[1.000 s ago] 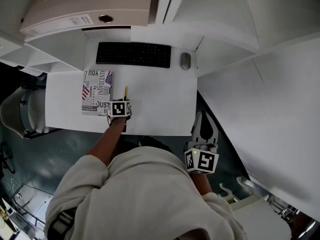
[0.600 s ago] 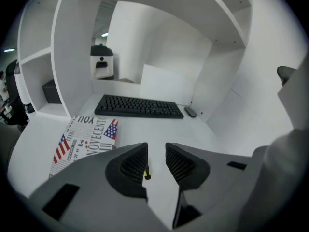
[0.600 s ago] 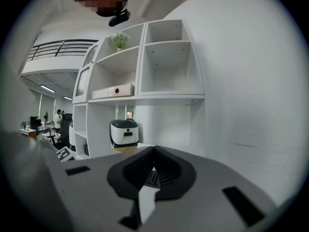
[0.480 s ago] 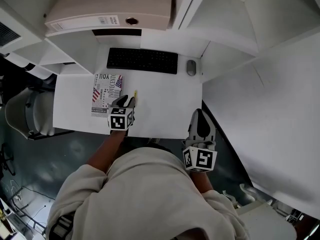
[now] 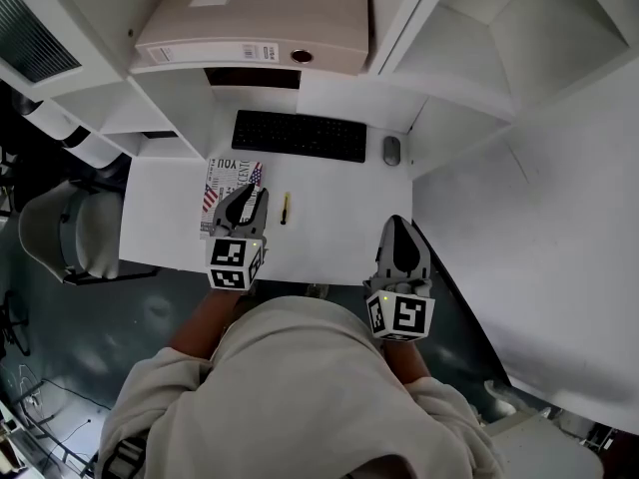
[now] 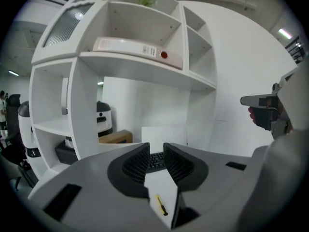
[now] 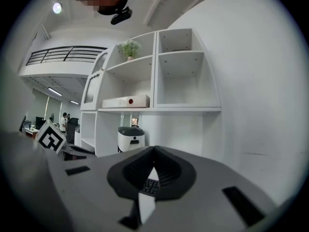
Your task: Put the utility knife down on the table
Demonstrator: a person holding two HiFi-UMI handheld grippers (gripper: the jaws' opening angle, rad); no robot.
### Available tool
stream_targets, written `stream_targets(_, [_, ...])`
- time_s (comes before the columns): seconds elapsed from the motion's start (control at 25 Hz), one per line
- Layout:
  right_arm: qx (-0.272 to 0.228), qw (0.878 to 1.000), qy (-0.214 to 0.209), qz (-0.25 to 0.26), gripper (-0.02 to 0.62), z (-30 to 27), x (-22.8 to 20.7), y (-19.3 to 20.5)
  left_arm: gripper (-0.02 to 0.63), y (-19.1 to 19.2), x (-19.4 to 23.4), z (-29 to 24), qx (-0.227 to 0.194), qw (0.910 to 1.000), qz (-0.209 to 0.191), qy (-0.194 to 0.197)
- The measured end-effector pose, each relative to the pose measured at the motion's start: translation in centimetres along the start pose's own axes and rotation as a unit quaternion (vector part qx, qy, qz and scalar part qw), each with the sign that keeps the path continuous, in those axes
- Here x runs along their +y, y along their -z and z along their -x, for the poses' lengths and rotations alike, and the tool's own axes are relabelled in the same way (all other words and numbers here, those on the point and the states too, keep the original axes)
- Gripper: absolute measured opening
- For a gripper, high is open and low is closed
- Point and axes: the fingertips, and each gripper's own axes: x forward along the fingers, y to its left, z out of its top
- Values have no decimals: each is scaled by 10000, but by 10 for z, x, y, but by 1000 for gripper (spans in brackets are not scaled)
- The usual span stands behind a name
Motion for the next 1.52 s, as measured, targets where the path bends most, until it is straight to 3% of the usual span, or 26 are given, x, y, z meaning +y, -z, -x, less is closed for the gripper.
stream_targets(0.28, [-166,9998,-40,96,3,2,22,-16,63,-54,15,43,-834,9955,-426,-145])
stream_targets(0.64, [-312,9993,-61,186,3,6,42,-31,20,-87,31,86,-1405,9874,-658,-328])
stream_targets(0.96, [-372,9989,-77,261,3,10,53,-36,0,-100,32,107,-1687,9817,-835,-303])
stream_targets(1.52, [-451,9987,-84,208,3,15,57,-37,0,-102,31,114,-1682,9822,-796,-253])
